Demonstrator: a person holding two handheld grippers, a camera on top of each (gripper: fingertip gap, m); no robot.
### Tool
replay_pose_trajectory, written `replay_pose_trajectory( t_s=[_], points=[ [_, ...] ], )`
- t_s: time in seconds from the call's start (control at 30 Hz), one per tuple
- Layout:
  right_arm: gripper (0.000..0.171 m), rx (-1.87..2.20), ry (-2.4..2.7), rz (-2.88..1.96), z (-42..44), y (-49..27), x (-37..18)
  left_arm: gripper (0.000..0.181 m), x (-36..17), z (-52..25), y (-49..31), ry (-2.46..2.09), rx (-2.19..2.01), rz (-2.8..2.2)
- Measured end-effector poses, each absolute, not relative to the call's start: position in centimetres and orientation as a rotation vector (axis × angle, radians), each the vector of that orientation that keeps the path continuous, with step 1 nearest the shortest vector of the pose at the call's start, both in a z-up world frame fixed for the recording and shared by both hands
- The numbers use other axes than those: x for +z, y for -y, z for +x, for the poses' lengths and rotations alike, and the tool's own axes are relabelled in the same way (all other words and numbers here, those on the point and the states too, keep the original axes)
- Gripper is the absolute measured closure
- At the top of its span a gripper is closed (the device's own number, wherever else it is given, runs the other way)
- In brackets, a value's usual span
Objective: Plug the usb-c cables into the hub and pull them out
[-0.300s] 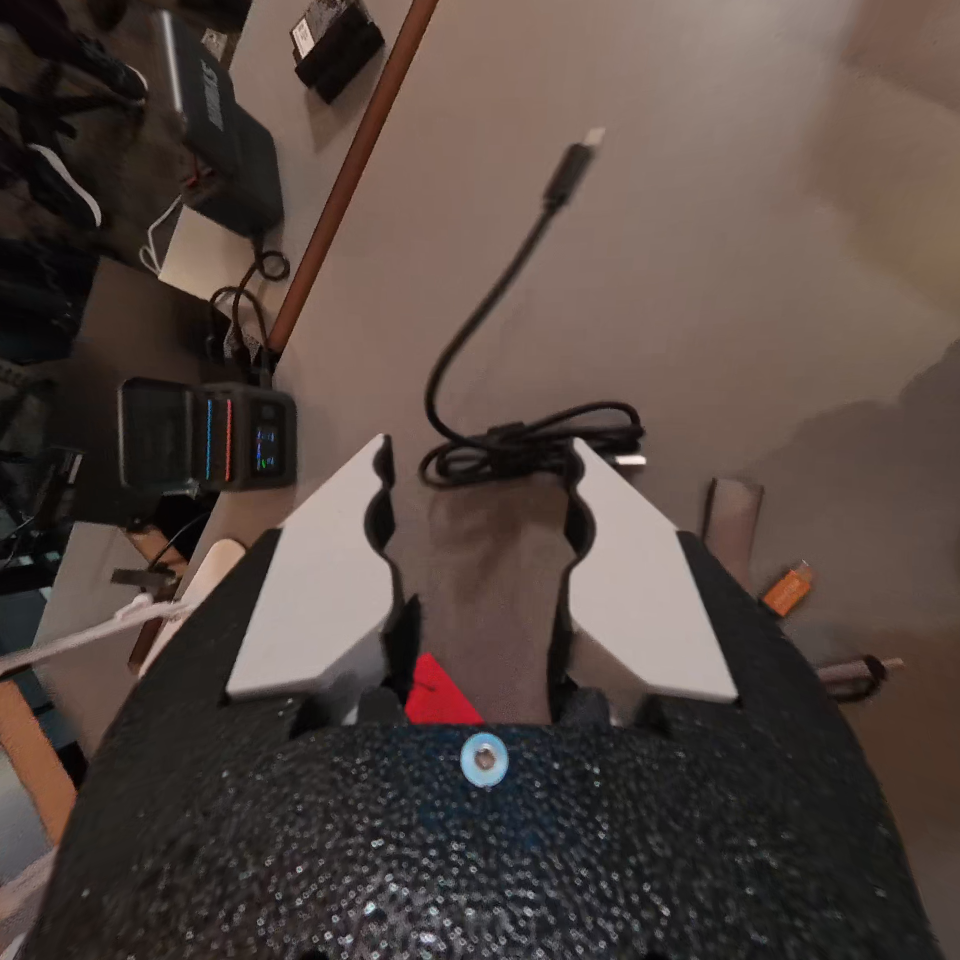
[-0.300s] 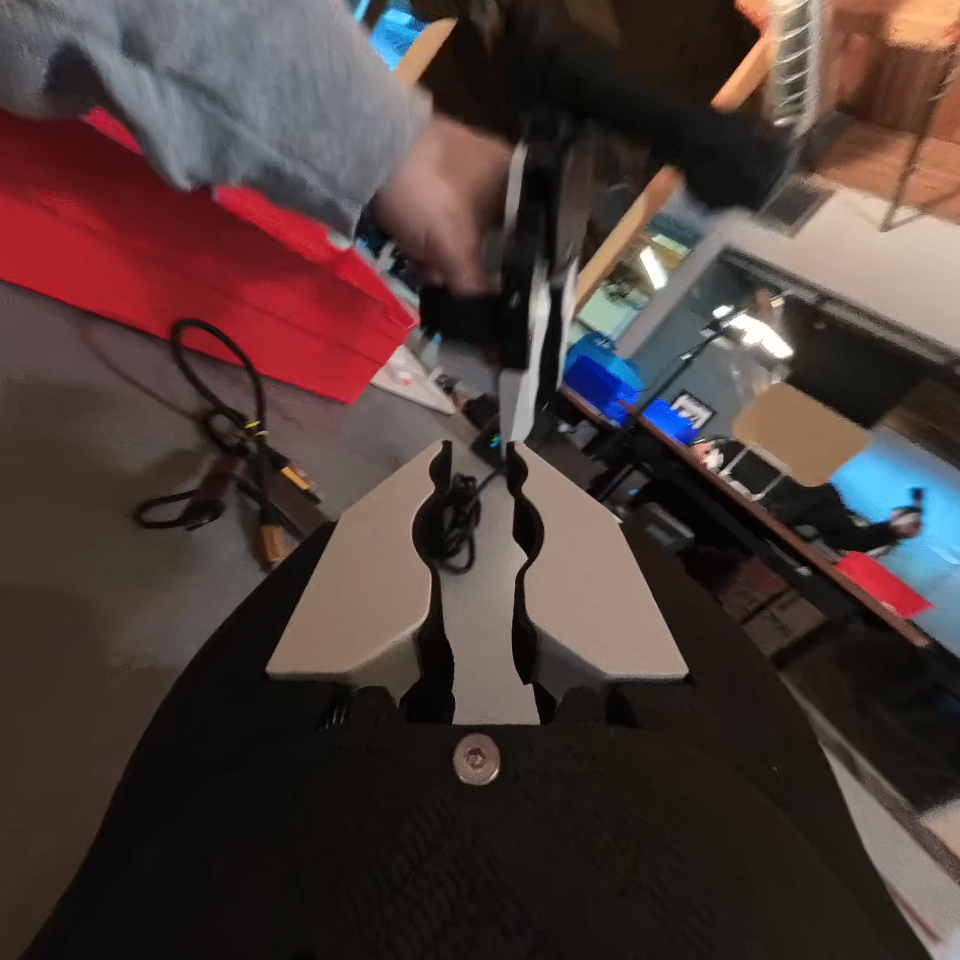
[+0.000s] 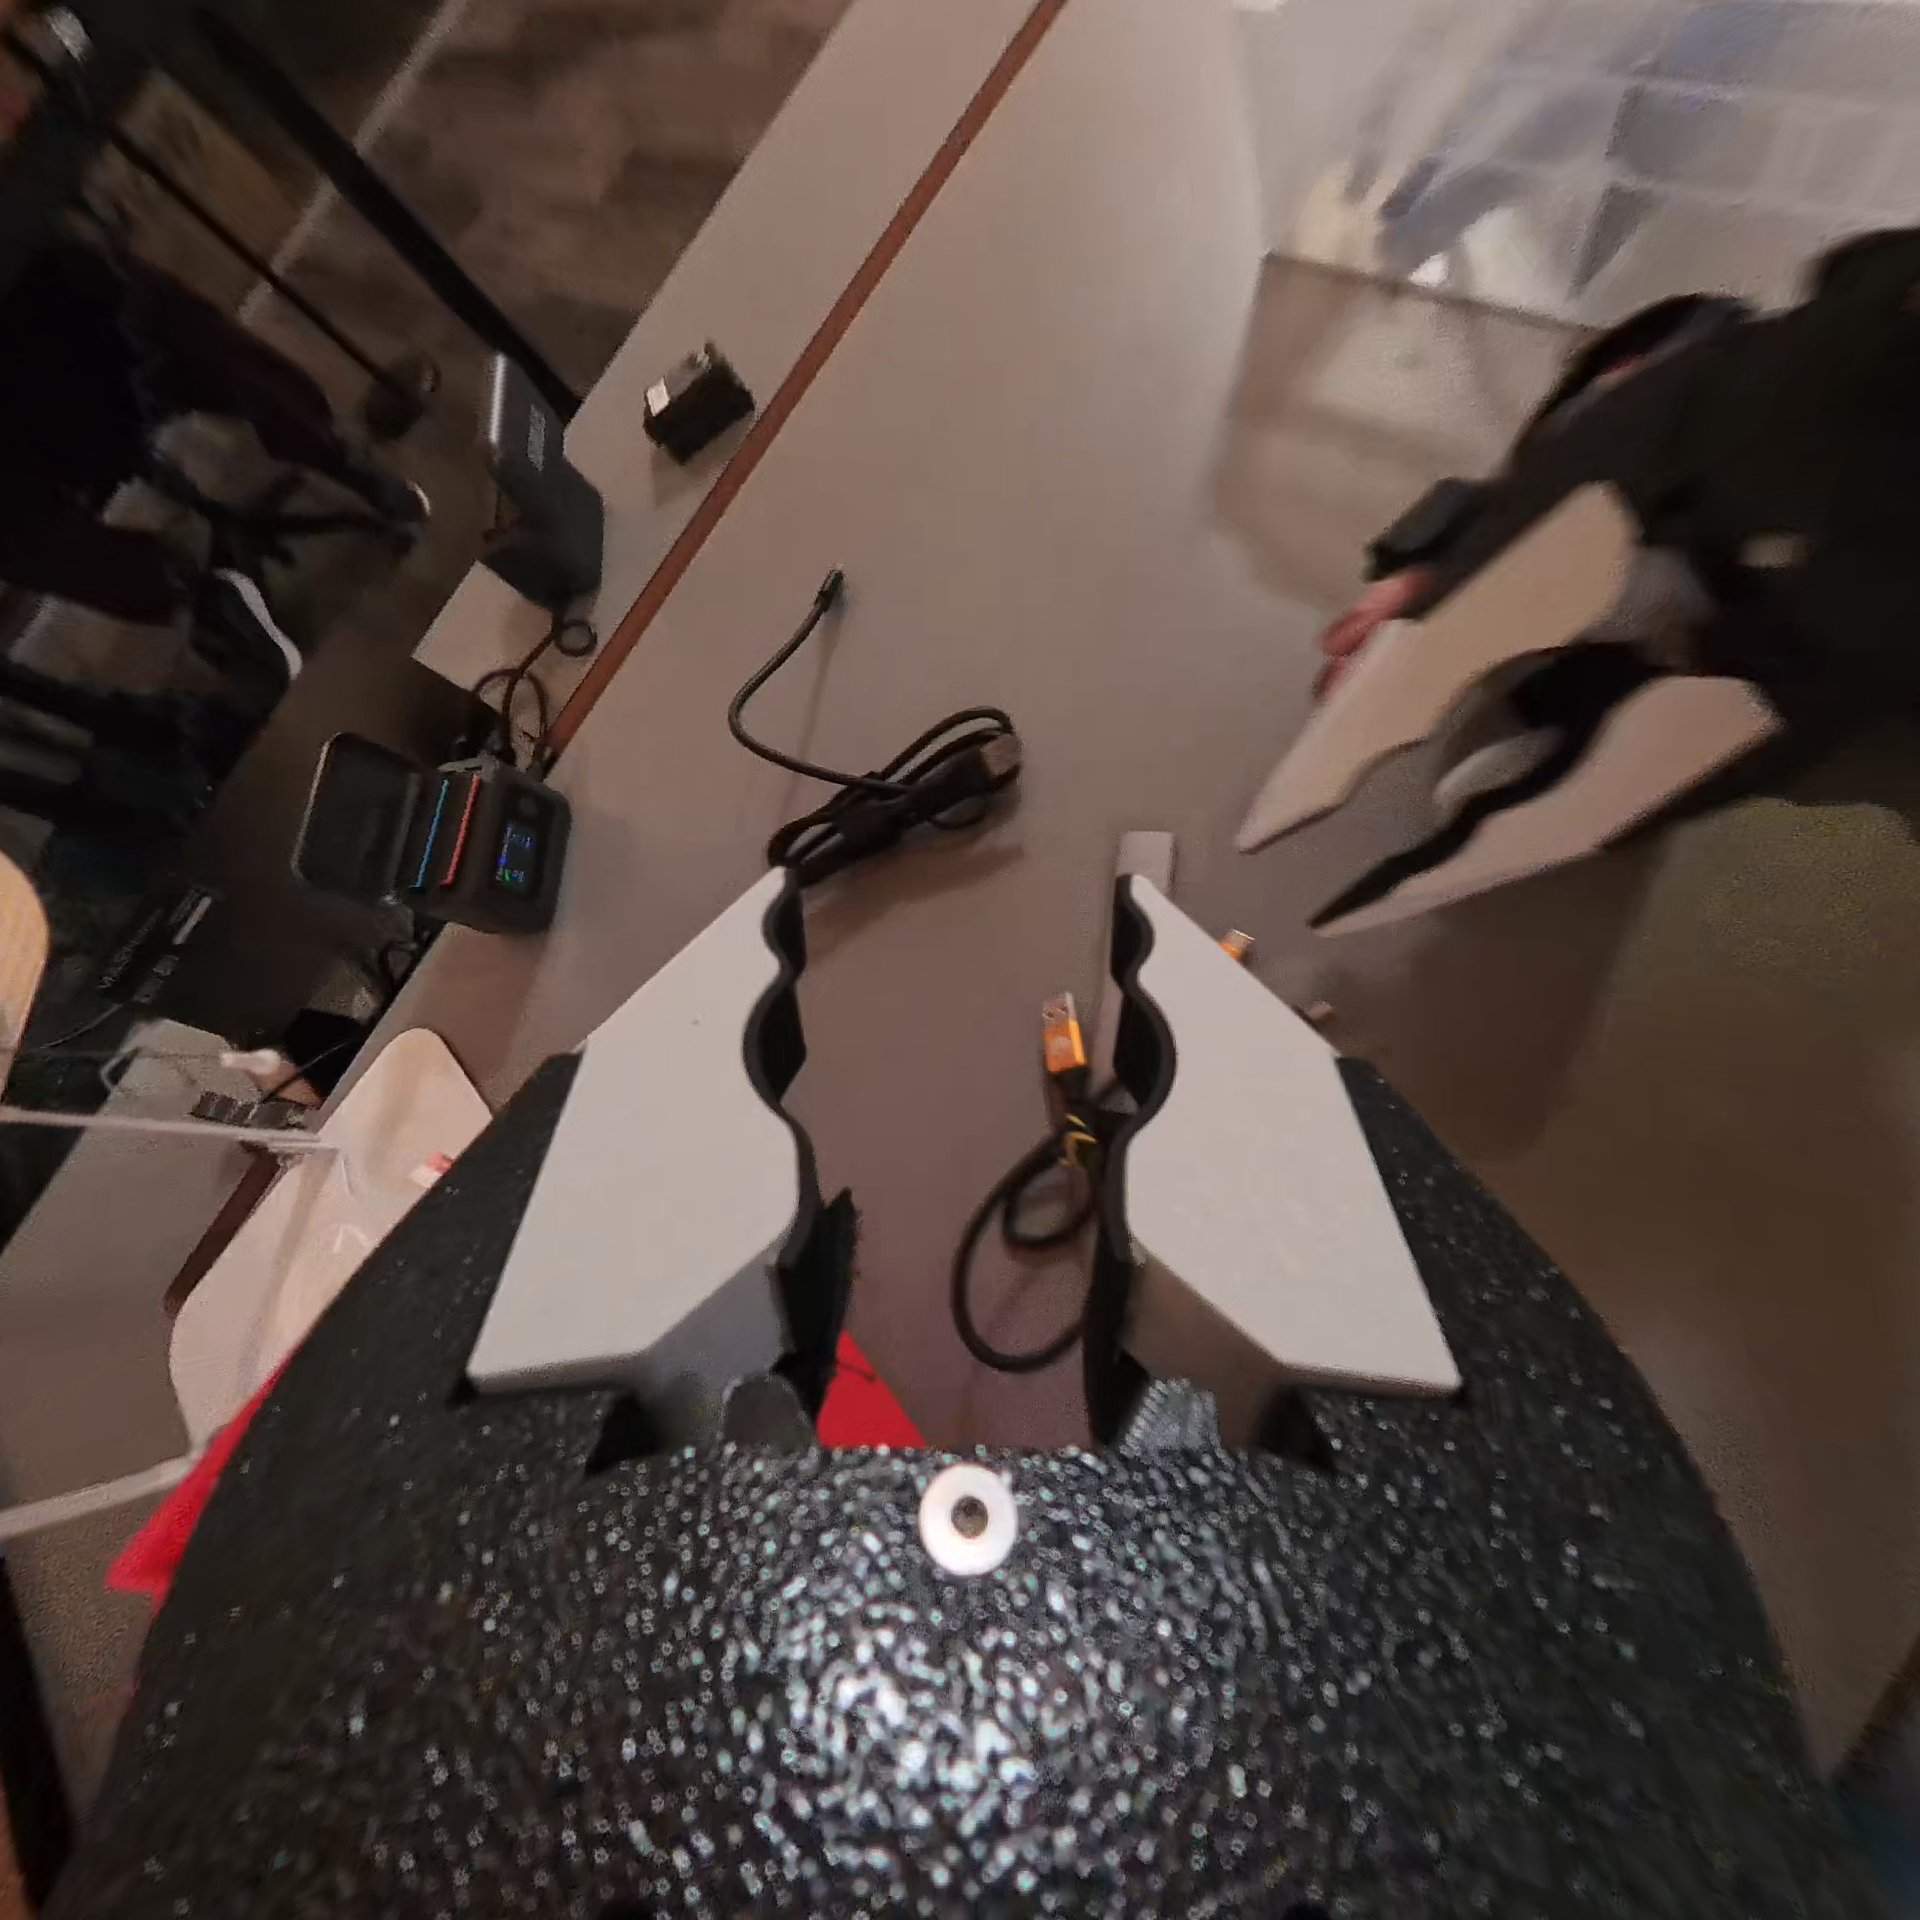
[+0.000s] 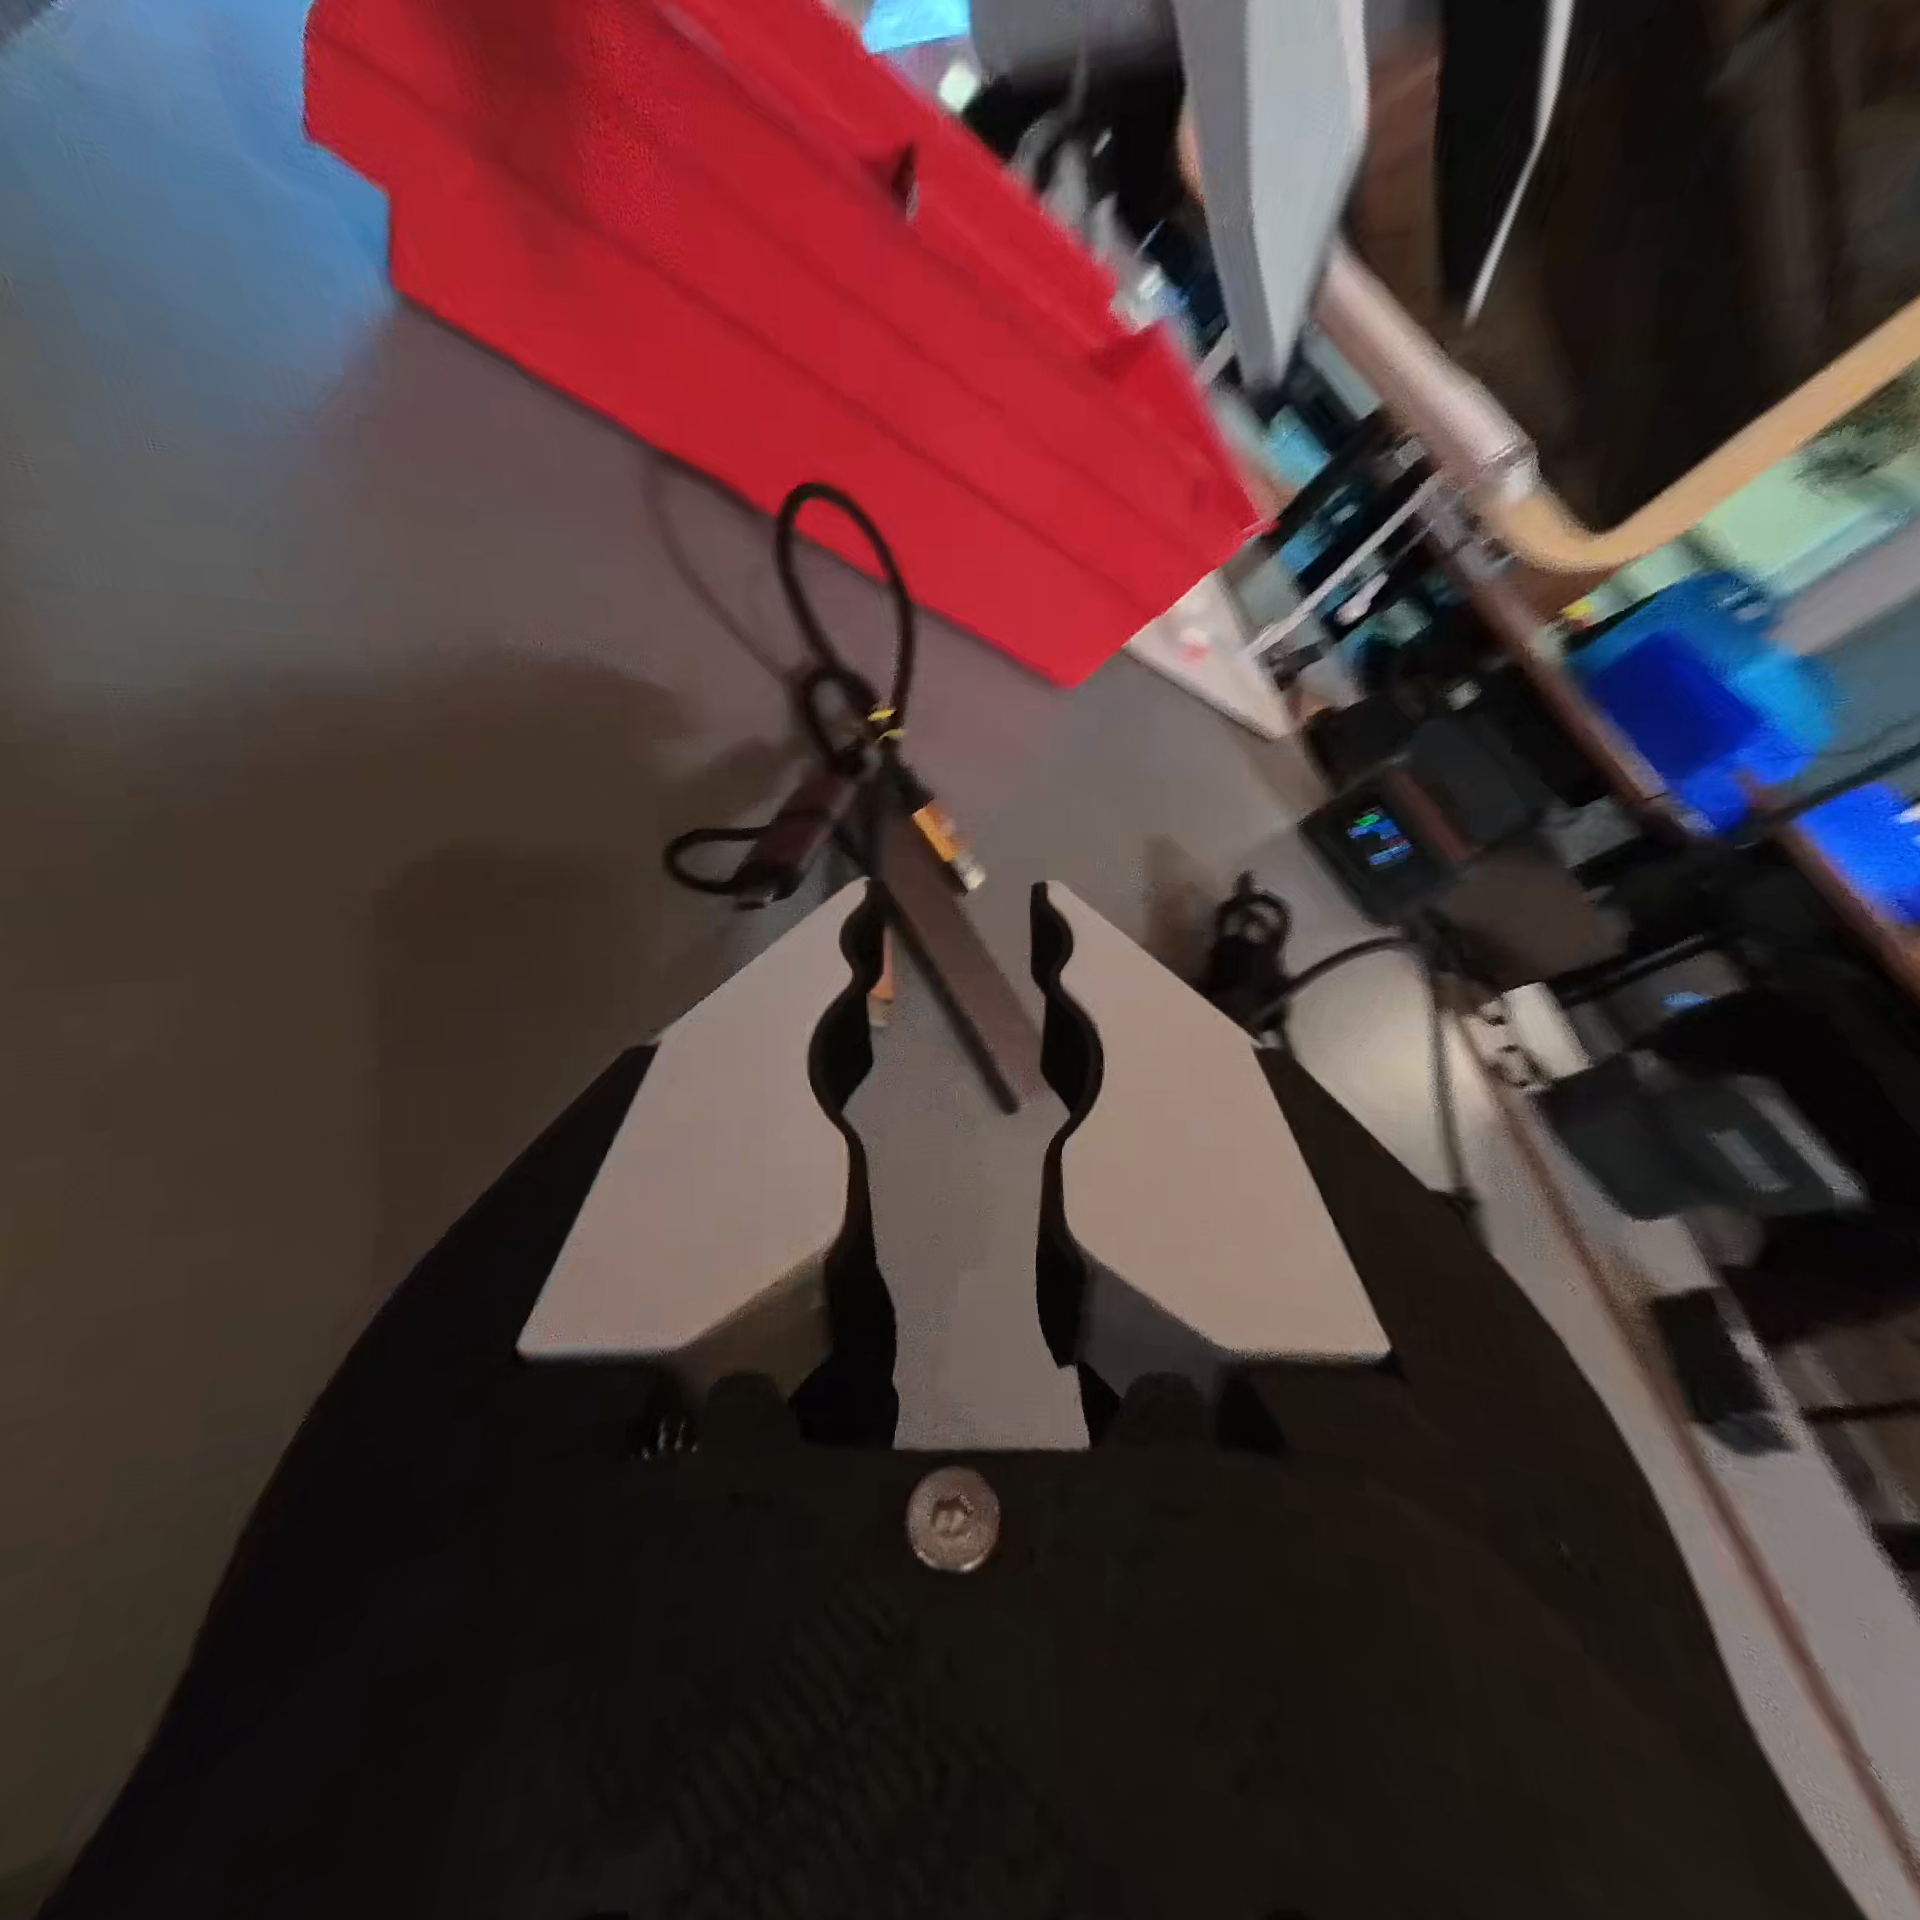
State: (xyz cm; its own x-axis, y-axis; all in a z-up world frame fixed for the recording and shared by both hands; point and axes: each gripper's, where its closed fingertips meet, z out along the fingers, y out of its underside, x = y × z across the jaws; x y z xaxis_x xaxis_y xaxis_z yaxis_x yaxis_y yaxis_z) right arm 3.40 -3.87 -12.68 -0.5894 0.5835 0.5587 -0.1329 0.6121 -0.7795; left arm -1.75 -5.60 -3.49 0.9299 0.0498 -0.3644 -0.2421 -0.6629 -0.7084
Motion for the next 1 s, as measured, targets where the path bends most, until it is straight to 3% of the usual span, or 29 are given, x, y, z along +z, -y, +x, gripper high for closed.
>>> replay_pose_trajectory(
  t_s=[0.03,0.2,0.33,0.5,0.57,0.8,0.93,1.0],
  points=[
    [0.142,1.042,2.043,-0.385,3.2,4.2,-13.5,0.124,-3.5,-0.8,6.6,-0.132,0.461,-2.222],
    [0.122,0.802,2.377,-0.429,0.7,4.2,-16.5,0.128,-3.4,2.0,10.7,-0.101,0.508,-2.110],
    [0.125,0.573,2.643,-0.453,0.0,3.4,-16.4,0.130,-3.2,3.1,12.5,-0.061,0.444,-2.039],
    [0.117,0.301,2.926,-0.372,-1.1,2.3,-18.5,0.136,-3.7,3.3,14.1,-0.043,0.386,-2.016],
    [0.121,0.300,2.976,-0.328,-1.4,2.8,-18.5,0.144,-4.3,3.6,14.4,-0.051,0.340,-2.015],
    [0.148,0.231,3.112,-0.322,-1.1,3.0,-19.1,0.143,-5.3,3.7,14.4,-0.062,0.306,-2.018],
    [0.151,0.097,3.054,-0.193,-1.4,1.8,-18.4,0.164,-5.7,3.3,13.6,-0.032,0.287,-1.990],
    [0.151,0.089,2.945,-0.147,-2.2,1.5,-16.5,0.160,-6.0,2.2,12.9,0.036,0.289,-1.984]
  ],
)
